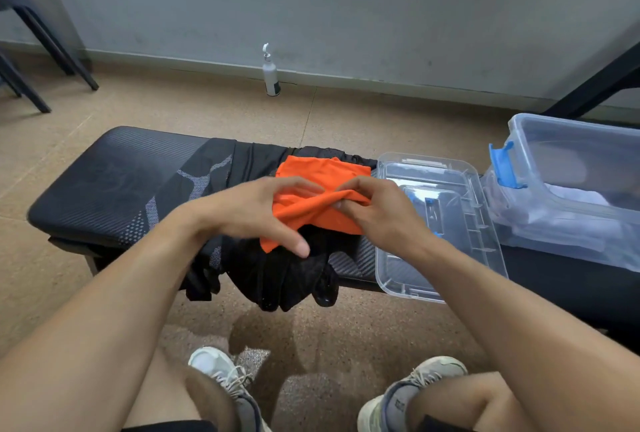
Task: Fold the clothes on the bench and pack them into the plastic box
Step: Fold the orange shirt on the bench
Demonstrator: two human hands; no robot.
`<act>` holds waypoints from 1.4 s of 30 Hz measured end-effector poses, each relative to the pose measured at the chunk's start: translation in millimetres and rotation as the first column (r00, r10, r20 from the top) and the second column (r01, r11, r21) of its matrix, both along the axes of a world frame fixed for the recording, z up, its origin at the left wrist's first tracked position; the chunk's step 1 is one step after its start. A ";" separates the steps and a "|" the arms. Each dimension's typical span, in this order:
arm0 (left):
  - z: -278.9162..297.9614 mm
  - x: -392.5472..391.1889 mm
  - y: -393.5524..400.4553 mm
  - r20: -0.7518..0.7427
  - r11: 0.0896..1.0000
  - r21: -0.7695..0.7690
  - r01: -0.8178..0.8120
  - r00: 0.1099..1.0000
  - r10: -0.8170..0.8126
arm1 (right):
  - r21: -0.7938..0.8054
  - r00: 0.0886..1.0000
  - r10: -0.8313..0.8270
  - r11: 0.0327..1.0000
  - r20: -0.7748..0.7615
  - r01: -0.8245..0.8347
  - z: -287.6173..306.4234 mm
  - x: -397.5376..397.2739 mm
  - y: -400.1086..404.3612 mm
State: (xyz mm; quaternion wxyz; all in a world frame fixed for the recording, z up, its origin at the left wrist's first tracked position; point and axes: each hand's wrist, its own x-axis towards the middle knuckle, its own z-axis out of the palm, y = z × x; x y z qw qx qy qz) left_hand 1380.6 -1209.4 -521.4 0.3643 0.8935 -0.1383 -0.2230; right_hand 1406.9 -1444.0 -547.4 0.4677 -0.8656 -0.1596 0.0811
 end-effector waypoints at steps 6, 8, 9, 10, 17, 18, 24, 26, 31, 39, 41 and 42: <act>-14.9 -0.5 -5.4 0.136 0.997 0.006 -0.078 0.988 0.077 | -0.030 0.995 0.035 0.999 -0.093 -0.038 -3.8 12.9 -6.6; -15.5 -2.2 -10.4 0.198 0.996 -0.007 -0.093 0.976 0.092 | -0.030 0.996 0.012 0.999 -0.087 -0.015 -3.3 15.1 -5.5; -15.4 -3.8 -15.4 0.262 0.995 -0.005 -0.101 0.960 0.099 | -0.038 0.997 -0.013 0.999 -0.072 0.010 -2.9 16.3 -4.9; -15.6 -4.9 -21.6 0.348 0.994 0.012 -0.111 0.932 0.100 | -0.050 0.998 -0.042 0.998 -0.053 0.040 -2.5 17.5 -4.1; -20.1 2.4 -45.3 0.721 0.964 0.233 -0.127 0.688 -0.083 | 0.009 0.988 -0.147 0.989 0.040 0.147 5.4 19.5 -8.1; -18.9 2.8 -44.1 0.727 0.964 0.225 -0.139 0.683 -0.072 | 0.025 0.983 -0.173 0.985 0.057 0.172 6.5 19.0 -9.2; -23.7 6.0 -32.0 0.607 0.974 0.018 -0.226 0.776 0.169 | 0.033 0.989 -0.124 0.992 0.079 0.121 8.2 18.5 -16.4; -23.7 8.6 -27.5 0.564 0.961 -0.073 -0.266 0.784 0.260 | 0.043 0.992 -0.105 0.994 0.063 0.103 9.3 21.5 -20.5; -28.2 14.6 -10.5 0.401 0.904 -0.211 -0.373 0.810 0.428 | 0.005 0.997 0.028 1.000 -0.069 -0.027 5.5 28.2 -35.6; -13.2 15.7 -10.8 0.346 0.876 -0.264 -0.404 0.808 0.477 | 0.153 0.970 0.102 0.986 -0.222 -0.069 12.2 32.3 -44.8; -13.6 15.7 -11.3 0.323 0.880 -0.244 -0.408 0.821 0.471 | 0.144 0.949 0.131 0.985 -0.288 -0.092 13.4 30.1 -47.4; -16.6 16.5 -11.4 0.305 0.887 -0.200 -0.416 0.834 0.460 | 0.111 0.947 0.119 0.990 -0.299 -0.089 10.9 29.5 -47.3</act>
